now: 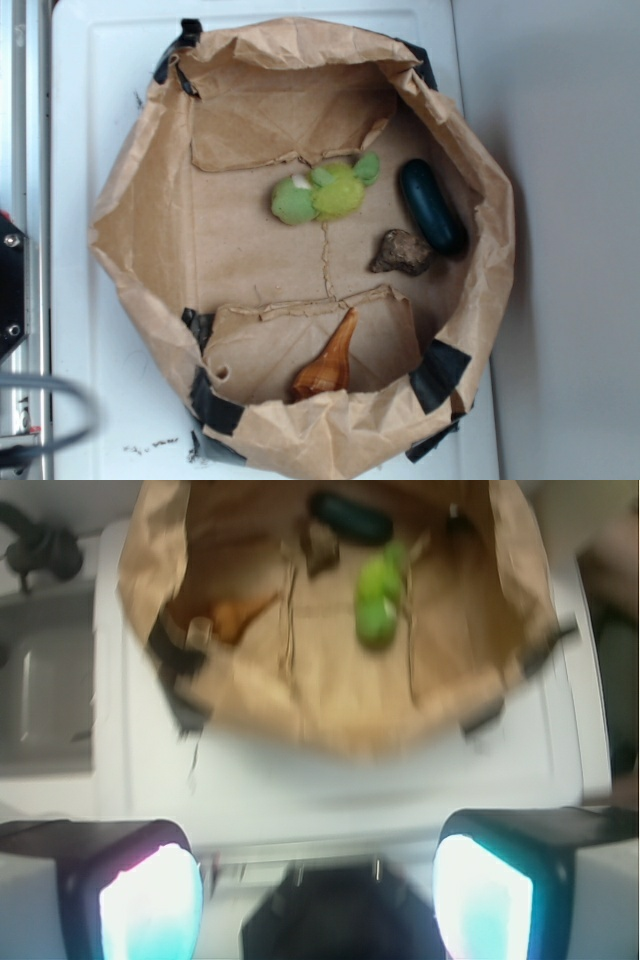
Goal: Grab the green animal.
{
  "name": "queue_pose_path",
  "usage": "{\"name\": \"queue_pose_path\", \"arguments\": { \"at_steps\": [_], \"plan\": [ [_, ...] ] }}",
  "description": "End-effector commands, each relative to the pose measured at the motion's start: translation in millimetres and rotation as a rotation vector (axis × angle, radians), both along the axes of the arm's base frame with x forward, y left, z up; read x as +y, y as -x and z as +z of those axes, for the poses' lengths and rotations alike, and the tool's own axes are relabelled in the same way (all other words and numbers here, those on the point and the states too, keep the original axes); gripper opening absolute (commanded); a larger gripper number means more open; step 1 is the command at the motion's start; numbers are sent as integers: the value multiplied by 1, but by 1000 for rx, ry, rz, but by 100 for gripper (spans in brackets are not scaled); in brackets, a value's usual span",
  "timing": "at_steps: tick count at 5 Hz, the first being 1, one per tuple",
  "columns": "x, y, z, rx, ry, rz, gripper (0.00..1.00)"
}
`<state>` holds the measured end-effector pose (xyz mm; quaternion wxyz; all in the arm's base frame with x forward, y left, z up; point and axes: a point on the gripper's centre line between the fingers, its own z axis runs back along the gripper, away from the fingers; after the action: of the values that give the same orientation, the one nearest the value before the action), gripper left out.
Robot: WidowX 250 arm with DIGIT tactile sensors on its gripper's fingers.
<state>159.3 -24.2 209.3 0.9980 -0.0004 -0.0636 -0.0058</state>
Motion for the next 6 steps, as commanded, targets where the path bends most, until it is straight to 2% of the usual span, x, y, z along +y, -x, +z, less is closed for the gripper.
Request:
{"name": "queue_pose_path", "arguments": {
  "at_steps": [1, 2, 3, 6],
  "plan": [
    [6, -67, -35, -8, -62, -59, 100],
    [28, -109, -51, 84, -16, -95, 100],
    [37, -123, -55, 152, 15, -188, 100],
    [37, -123, -55, 152, 15, -188, 100]
  ]
}}
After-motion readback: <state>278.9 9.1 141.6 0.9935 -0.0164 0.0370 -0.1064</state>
